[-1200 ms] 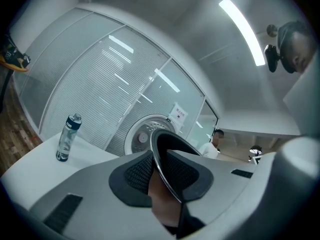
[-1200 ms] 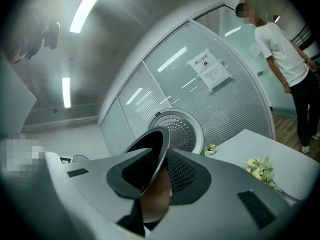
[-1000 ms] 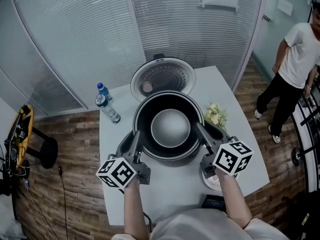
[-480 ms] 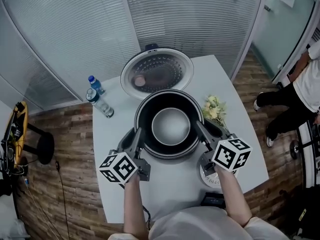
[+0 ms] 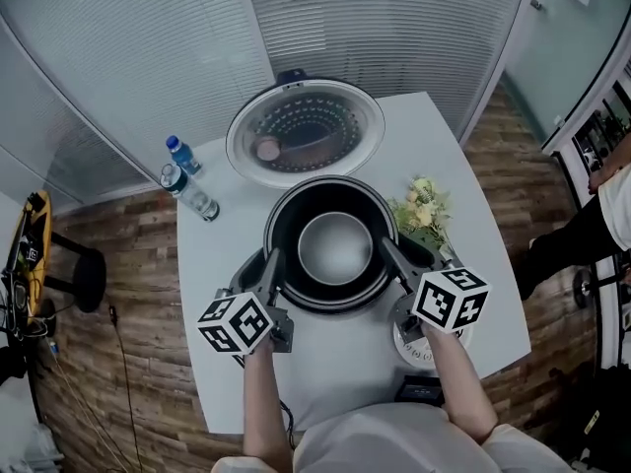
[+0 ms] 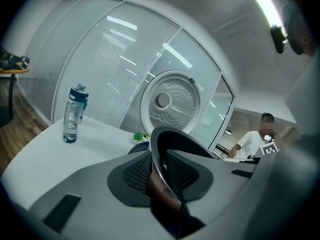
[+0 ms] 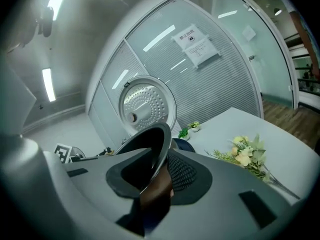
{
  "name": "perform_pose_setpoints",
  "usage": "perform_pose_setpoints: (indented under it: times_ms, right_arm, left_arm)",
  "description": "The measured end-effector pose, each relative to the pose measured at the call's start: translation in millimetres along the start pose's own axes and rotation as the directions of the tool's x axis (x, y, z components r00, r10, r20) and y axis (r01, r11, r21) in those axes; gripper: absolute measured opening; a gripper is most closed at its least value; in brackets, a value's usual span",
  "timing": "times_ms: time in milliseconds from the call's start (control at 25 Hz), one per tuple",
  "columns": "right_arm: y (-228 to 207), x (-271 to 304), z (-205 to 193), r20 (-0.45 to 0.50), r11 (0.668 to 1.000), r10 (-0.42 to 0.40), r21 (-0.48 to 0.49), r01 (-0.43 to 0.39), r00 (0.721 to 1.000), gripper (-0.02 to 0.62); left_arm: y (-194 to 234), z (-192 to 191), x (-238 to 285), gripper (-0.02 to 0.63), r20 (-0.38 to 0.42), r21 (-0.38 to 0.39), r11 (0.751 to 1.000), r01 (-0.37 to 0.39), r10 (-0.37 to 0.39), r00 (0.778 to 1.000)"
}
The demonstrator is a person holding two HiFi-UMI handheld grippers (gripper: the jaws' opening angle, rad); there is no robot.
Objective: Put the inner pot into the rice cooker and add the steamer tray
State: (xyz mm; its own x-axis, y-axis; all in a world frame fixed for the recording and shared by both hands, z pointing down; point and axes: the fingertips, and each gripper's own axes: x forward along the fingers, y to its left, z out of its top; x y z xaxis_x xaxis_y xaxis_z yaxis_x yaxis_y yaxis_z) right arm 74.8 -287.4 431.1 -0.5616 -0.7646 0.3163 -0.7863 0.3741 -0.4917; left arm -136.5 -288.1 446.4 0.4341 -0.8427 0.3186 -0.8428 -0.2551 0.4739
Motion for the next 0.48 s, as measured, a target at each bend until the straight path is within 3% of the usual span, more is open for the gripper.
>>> perform_pose_setpoints:
  times_ms: [480]
  right_arm:
    - [-13.3, 18.9, -20.3, -0.112, 0.992, -0.090, -0.103, 0.078, 0.990, 0.124]
  left_arm:
    - [17.9, -19.4, 18.0, 0.101, -0.121, 0.134, 0.986, -0.097, 0.114, 0.986]
